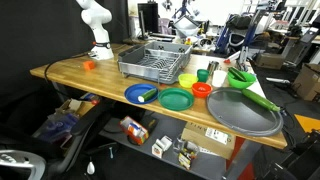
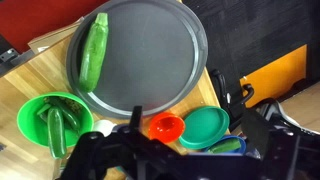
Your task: Pick the orange bowl and put it on the tray
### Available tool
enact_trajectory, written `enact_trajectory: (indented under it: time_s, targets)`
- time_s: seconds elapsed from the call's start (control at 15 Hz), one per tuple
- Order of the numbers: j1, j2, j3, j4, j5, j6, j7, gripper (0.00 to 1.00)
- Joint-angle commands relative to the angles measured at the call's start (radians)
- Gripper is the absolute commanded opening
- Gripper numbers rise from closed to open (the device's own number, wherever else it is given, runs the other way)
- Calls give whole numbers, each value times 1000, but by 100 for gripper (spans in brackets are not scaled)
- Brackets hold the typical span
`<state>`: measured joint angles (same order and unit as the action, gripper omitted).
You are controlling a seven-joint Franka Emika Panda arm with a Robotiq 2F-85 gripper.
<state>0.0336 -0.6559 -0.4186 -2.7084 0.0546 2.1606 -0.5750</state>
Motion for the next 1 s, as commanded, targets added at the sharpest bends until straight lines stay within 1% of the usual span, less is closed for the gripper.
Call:
enact_trajectory:
  time_s: [0.0,0.13,0.27,0.47,0.6,0.67,0.73,0.93]
  targets:
    - [-27,7,27,2,22,-3,-16,100]
    - [-22,21,54,-8,9,27,-3,100]
    - [-17,46,102,-28,-1,82,36,100]
    - [0,93,184,-72,-11,197,111,100]
    - [42,125,197,-71,15,209,86,100]
    - [23,97,200,-76,6,181,98,100]
    - [35,112,208,-75,7,191,98,100]
    - [38,121,206,-70,8,194,97,100]
